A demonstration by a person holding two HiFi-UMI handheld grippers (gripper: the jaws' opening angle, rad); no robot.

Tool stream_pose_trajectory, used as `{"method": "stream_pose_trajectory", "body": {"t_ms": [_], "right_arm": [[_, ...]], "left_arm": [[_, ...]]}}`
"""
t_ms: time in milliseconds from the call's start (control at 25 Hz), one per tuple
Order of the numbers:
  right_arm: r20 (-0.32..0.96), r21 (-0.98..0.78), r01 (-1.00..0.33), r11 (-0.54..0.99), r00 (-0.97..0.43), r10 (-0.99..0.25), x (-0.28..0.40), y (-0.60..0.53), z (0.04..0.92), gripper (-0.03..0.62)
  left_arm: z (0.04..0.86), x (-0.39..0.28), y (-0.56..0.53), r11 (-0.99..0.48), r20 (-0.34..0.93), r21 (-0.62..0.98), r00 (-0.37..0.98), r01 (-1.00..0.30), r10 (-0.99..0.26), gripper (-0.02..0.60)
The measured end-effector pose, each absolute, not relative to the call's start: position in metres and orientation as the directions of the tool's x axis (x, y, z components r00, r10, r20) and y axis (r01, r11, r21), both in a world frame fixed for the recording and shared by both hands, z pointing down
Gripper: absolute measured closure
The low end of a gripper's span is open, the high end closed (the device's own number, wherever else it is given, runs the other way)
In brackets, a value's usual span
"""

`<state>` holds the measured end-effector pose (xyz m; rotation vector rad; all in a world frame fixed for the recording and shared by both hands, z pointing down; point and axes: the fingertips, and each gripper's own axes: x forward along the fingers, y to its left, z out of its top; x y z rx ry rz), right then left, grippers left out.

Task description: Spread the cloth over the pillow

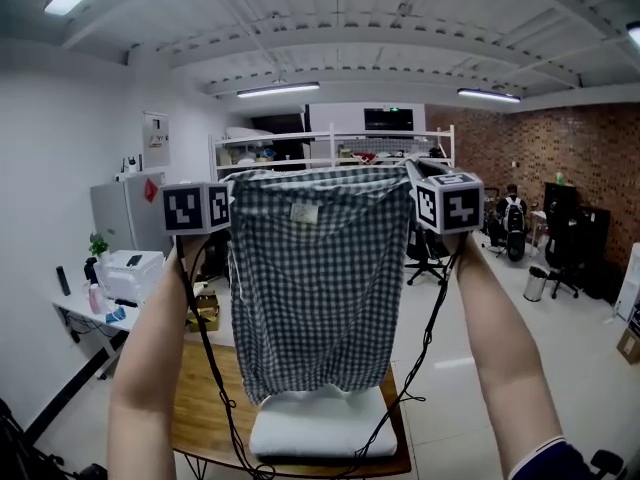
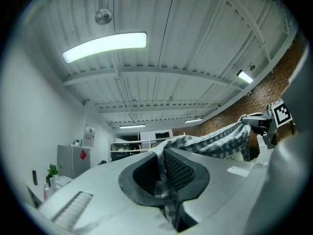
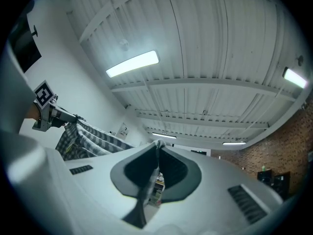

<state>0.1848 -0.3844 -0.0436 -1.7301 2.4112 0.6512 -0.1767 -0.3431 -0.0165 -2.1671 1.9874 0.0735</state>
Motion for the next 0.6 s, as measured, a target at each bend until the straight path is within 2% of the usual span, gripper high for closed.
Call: {"method": "stream_pose_trajectory", "body": {"t_ms": [240, 600], "right_arm": [[-0.332, 0.287, -0.926, 0.247, -0.338, -0.881, 0.192, -0.404, -0.06, 0.563], [-0.373, 0.295, -0.937, 0.19, -0.295, -0.88, 0.19, -0.446, -0.089, 0.563]], "left_arm": [[-0.033, -0.171, -0.367, -0.063, -0.191, -0.104, 0.082, -0.993, -0.978, 0.565], [-0.056, -0.174, -0.432, -0.112, -0.237, -0.109, 0.136, -0.988, -0.962, 0.565]]}}
